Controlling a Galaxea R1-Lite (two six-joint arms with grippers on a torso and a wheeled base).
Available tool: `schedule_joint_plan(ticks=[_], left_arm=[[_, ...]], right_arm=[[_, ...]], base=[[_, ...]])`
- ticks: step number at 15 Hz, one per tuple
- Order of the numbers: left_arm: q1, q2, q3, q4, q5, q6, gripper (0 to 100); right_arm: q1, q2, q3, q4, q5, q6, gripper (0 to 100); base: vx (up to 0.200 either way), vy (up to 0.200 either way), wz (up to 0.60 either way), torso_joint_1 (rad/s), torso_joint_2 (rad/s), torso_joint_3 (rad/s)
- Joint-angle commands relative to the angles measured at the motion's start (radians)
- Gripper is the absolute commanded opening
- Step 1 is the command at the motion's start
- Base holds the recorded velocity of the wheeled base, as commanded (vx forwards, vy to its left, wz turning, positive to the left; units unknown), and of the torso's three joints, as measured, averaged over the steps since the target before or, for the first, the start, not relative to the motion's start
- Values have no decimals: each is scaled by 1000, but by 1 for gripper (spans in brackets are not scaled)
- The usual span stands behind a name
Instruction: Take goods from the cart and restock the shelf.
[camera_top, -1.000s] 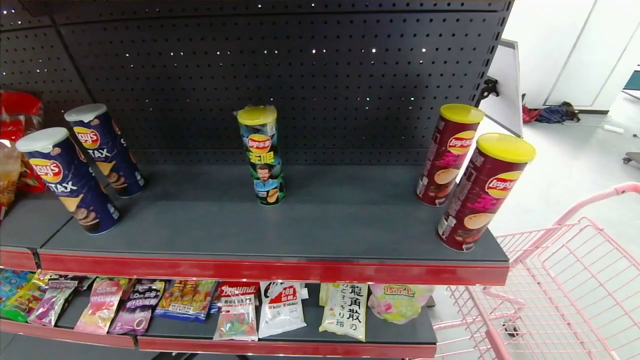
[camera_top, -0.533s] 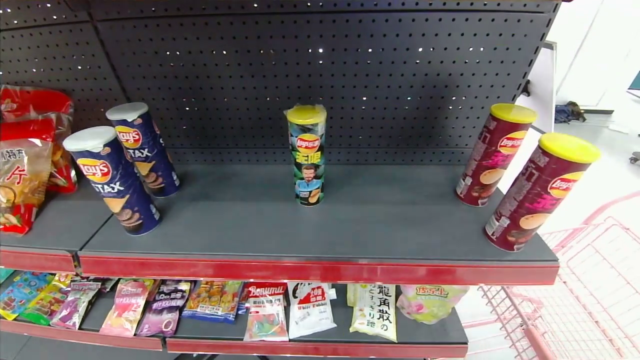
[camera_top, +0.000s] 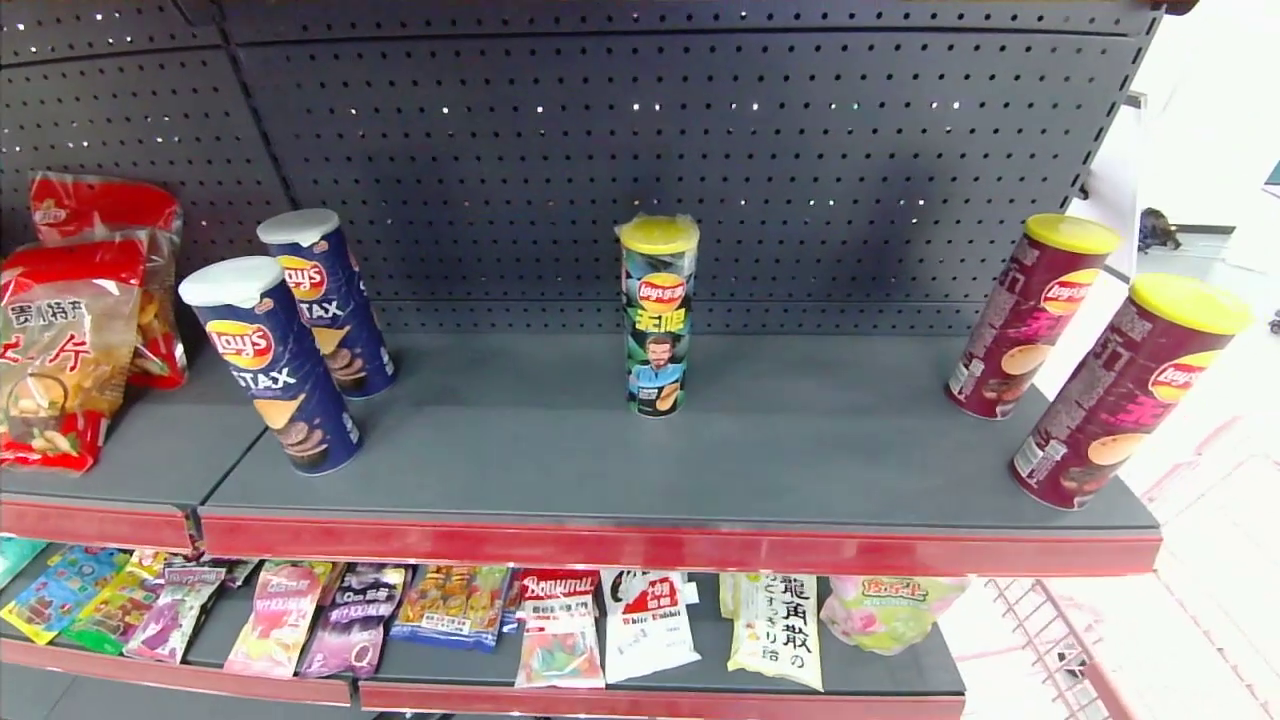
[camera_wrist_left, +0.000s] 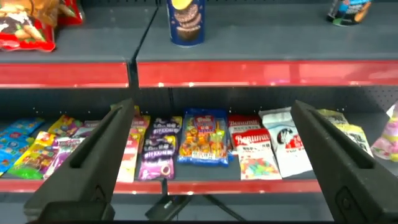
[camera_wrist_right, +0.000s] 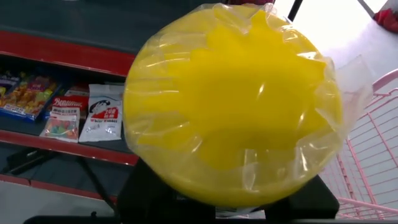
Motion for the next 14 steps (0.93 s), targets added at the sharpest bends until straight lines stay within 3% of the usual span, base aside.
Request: schedule_joint_plan(ticks=[1, 7, 10, 12, 13, 14], left_arm=[[0, 0, 0, 0, 0, -1, 100], [0, 0, 0, 0, 0, -12, 100], [-6, 33, 0, 2, 0, -5, 100], [-10, 34, -2, -1, -31, -1, 100], [-21, 63, -72, -12, -90, -16, 100], [-47, 206, -233, -8, -126, -51, 100]], right_arm=[[1, 3, 4, 1, 2, 0, 0], [2, 3, 15, -1, 22, -2, 0], [2, 2, 34, -5, 84, -2, 0], [4, 10, 23, -5, 105, -2, 0], [2, 10, 23, -4, 137, 0, 0], [2, 3, 34, -4, 150, 1, 0]], base=[[200, 0, 0, -7, 7, 7], [33, 0, 0, 2, 1, 0], [0, 0, 0, 0, 0, 0], [0, 0, 0, 0, 0, 0], [0, 0, 0, 0, 0, 0], [0, 0, 0, 0, 0, 0]])
